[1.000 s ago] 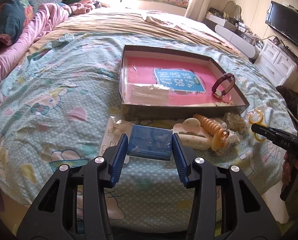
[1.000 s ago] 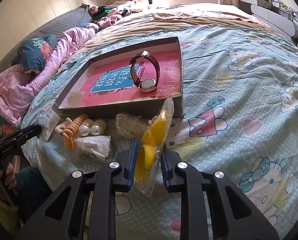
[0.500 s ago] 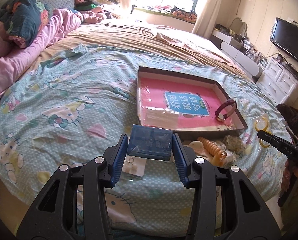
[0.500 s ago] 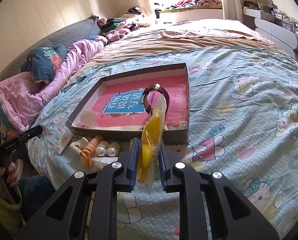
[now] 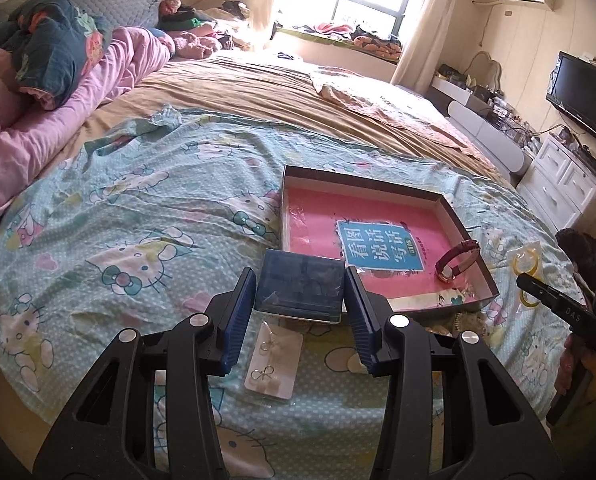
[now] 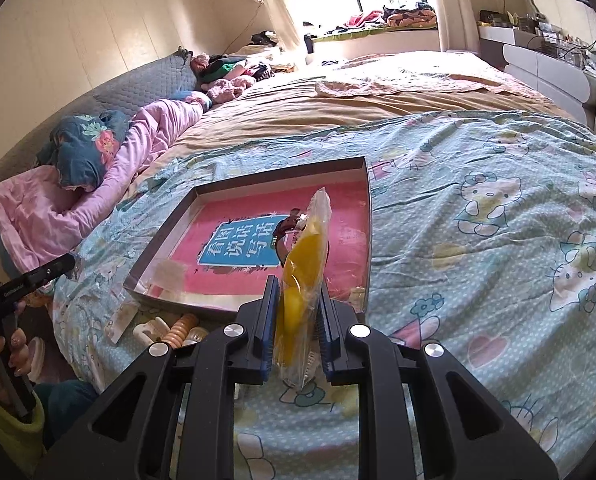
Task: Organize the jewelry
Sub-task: 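Carry the blue box into the tray and release it while the right drops the bangle bag there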
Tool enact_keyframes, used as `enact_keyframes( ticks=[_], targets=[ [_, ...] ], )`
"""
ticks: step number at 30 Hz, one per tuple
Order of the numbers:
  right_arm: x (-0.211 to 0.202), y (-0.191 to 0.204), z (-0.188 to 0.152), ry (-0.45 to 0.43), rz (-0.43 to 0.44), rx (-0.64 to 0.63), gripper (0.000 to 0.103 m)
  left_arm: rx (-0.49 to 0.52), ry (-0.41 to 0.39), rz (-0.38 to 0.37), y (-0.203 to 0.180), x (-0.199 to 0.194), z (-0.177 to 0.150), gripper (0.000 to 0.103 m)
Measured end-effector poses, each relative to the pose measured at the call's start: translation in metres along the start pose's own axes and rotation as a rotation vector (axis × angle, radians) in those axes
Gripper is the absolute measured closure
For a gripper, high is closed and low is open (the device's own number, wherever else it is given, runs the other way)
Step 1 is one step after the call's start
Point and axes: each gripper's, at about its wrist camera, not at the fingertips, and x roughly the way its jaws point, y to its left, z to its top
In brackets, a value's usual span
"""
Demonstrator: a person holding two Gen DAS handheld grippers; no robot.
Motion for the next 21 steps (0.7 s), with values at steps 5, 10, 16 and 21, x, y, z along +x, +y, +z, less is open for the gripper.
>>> enact_keyframes(
  ticks=[5,10,16,21],
  targets=[
    [0.003,-0.007,0.01,-0.021,-0.013,0.011,0.086,0.023,-0.005,-0.013,-0.014,0.009,0.01,0.067],
    [0.006,-0.012,0.018,-0.044,-0.023,0.019,0.086,0.043,0.0,-0.039,-0.031,0.022,0.019,0.067],
    [0.008,-0.018,0.025,-0.055,-0.032,0.033,0.086,0.071,0.022,-0.062,-0.05,0.042,0.023,0.067],
    [0.012,-0.022,0.028,-0.056,-0.039,0.038,0.086,0.086,0.046,-0.074,-0.061,0.06,0.021,0.067]
  ],
)
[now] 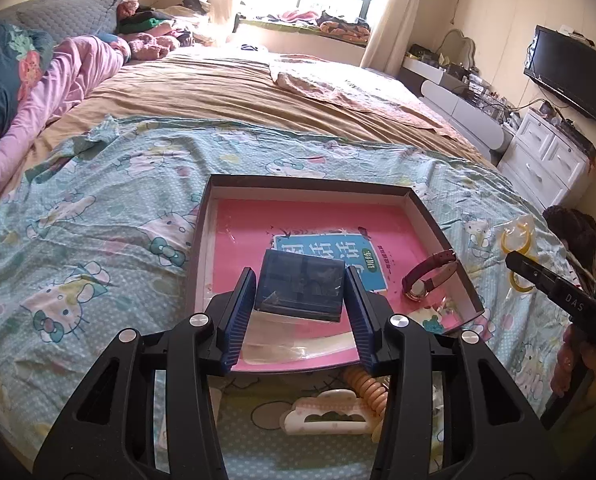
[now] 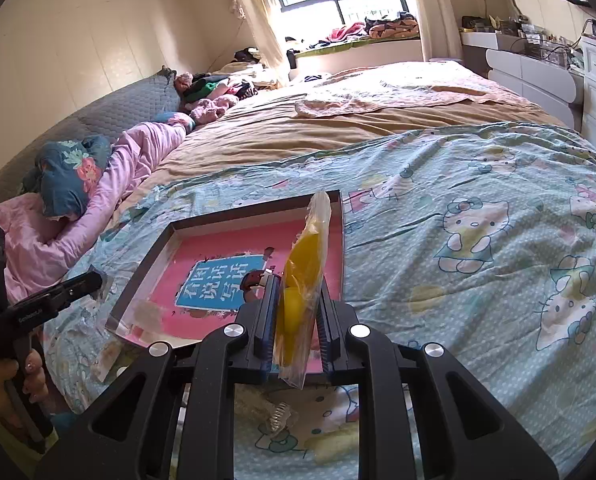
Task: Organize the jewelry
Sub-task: 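Carry the blue box into the tray and release it while the right drops the bangle bag there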
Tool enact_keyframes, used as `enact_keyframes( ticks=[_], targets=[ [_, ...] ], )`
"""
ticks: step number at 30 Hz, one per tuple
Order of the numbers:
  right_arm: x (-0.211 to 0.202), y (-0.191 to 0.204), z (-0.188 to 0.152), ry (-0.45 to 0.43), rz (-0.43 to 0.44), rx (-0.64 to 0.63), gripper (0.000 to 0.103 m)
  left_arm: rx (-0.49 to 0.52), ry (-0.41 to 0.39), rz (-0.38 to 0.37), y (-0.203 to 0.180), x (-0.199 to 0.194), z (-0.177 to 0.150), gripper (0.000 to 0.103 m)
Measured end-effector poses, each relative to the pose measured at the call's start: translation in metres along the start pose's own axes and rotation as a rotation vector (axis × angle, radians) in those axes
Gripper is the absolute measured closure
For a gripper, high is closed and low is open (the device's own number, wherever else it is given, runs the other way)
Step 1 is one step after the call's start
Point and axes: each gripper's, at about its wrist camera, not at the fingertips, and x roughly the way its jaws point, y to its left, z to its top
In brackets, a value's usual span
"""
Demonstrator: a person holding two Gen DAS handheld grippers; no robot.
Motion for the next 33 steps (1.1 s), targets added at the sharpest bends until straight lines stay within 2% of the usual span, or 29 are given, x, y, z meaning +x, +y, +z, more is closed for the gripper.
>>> enact_keyframes(
  ticks=[14,25,33],
  targets=[
    [0.024,-0.007,0.003,0.032,-0.031,-0.003,0.086,0.046,0.097,-0.021,-0.023,0.057,-0.007,0.067],
    [0.051,0.002,-0.008,0.095,-0.028,-0.024,0.086,0.113,0.136,-0.033,-0.042,0.078,-0.007,0.066],
    [0.065,0.009,-0.015,0.125,-0.043,-0.035,0.086,0.116,0.158,-0.048,-0.043,0.089,-0.012,0.066]
  ],
)
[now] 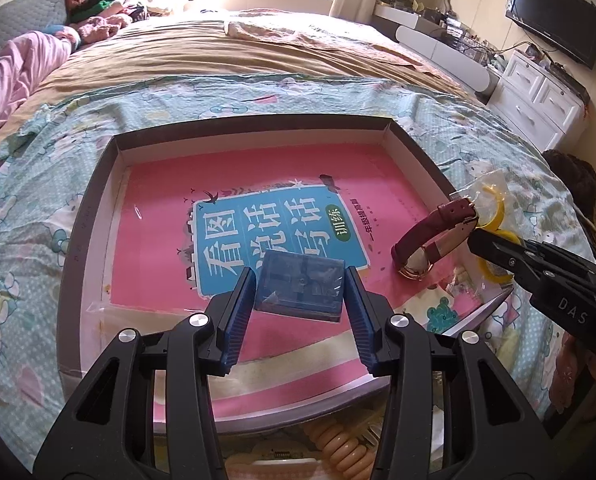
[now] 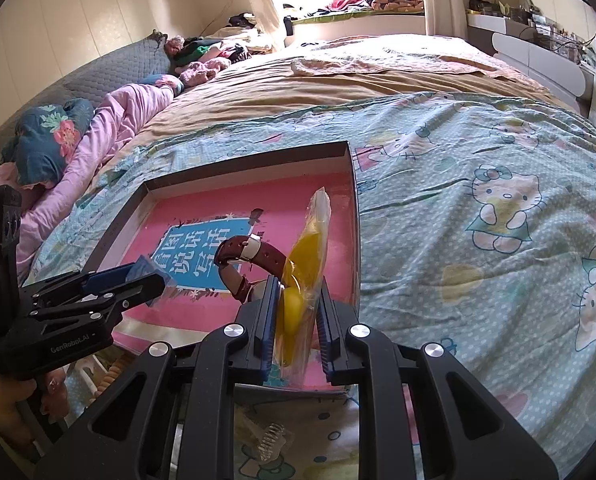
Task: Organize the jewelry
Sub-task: 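Carry the blue box into the tray and release it while the right drops the bangle bag there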
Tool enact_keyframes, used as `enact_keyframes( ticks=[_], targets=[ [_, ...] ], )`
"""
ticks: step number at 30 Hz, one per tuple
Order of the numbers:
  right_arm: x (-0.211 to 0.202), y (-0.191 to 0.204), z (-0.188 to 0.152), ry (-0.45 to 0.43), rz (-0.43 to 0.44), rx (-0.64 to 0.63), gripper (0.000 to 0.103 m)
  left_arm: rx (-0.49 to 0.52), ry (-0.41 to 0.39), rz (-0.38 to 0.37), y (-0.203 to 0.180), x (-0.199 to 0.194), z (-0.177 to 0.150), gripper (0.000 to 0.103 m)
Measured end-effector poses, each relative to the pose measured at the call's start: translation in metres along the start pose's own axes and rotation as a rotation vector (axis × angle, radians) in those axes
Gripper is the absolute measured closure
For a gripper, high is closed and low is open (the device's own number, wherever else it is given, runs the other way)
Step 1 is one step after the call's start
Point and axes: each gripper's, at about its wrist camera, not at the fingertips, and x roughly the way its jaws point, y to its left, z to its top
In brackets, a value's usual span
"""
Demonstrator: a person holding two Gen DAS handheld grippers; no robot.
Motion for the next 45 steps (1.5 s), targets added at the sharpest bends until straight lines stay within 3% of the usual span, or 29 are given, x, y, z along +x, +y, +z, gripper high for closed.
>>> enact_keyframes(
  ticks=[21,26,31,34,39,45],
  targets=[
    [0.015,0.007,-0.006,0.038,-0.027,0.026,0.083,0.005,0.016,0.005,0.008,0.007,-0.006,0.066],
    [0.007,0.007,-0.008,0.022,-0.025,0.033,0.064,0.005,0.015,0.001,0.008,0.006,-0.008,0.066],
    [-0.004,0.005,-0.007,0.005,-0.021,0.047,0.054,0.001,0.021,-0.006,0.01,0.006,-0.008,0.065],
    [-0.011,0.003,-0.007,-0.002,-0.016,0.057,0.048,-0.004,0.019,-0.026,0.01,0.004,-0.008,0.055],
    [-0.02,0.003,-0.005,-0.014,-0.011,0.064,0.041,0.001,0.013,-0.028,0.008,0.001,-0.009,0.05],
    [-0.031,0.004,-0.003,-0.036,-0.004,0.067,0.031,-0.003,-0.018,-0.029,0.006,-0.012,-0.007,0.037]
  ],
)
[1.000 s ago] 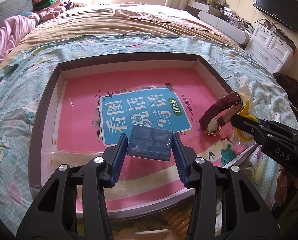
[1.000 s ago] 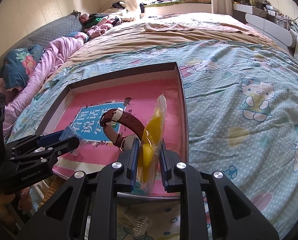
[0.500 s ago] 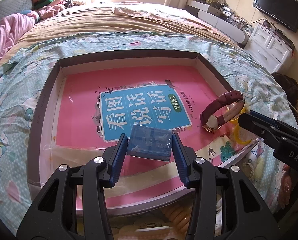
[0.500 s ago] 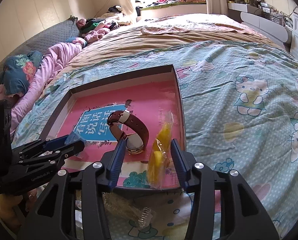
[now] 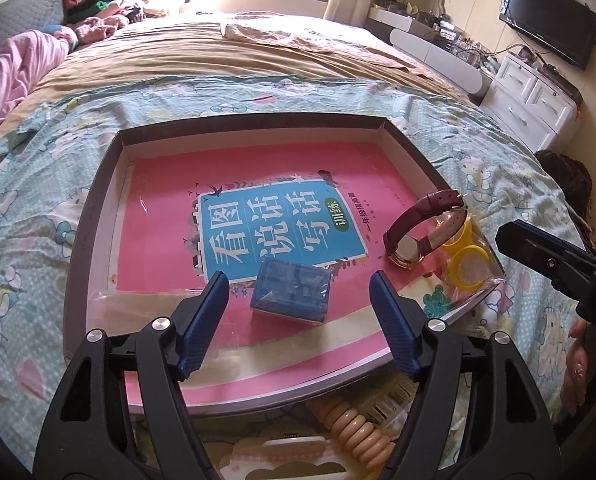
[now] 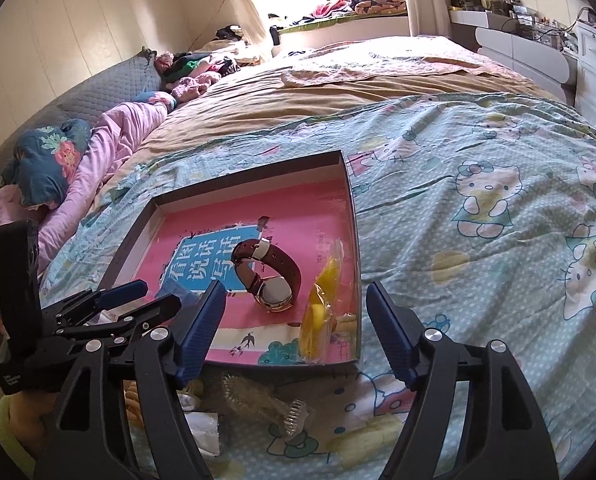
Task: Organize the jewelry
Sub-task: 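Withdraw both open grippers from the tray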
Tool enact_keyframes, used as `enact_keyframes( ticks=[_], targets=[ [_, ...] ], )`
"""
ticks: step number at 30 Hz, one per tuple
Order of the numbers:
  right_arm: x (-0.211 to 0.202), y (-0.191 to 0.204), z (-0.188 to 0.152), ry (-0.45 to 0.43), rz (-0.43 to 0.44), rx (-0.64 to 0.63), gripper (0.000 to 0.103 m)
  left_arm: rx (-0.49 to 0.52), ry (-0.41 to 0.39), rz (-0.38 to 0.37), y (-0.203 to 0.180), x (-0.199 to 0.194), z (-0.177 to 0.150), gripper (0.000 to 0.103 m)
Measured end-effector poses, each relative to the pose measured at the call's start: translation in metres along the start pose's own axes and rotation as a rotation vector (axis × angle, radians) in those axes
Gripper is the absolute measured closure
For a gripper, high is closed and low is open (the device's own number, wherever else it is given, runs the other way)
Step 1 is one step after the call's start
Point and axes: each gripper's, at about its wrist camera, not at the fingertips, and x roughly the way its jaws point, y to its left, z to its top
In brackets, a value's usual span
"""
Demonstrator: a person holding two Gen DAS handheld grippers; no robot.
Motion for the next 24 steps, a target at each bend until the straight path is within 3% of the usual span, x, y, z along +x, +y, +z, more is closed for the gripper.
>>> enact_keyframes(
  ticks=[10,24],
  targets=[
    [-0.017,-0.001,0.004,-0.028,-0.004,0.002,0.026,-0.047,-0.057,0.002,0.004,-0.03,0.008,0.013],
    [-0.048,-0.004,0.01,-0.09,-0.01,0.001,0.019,-0.09,-0.128,0.032,0.015,-0.074,0.011,0.009]
  ],
)
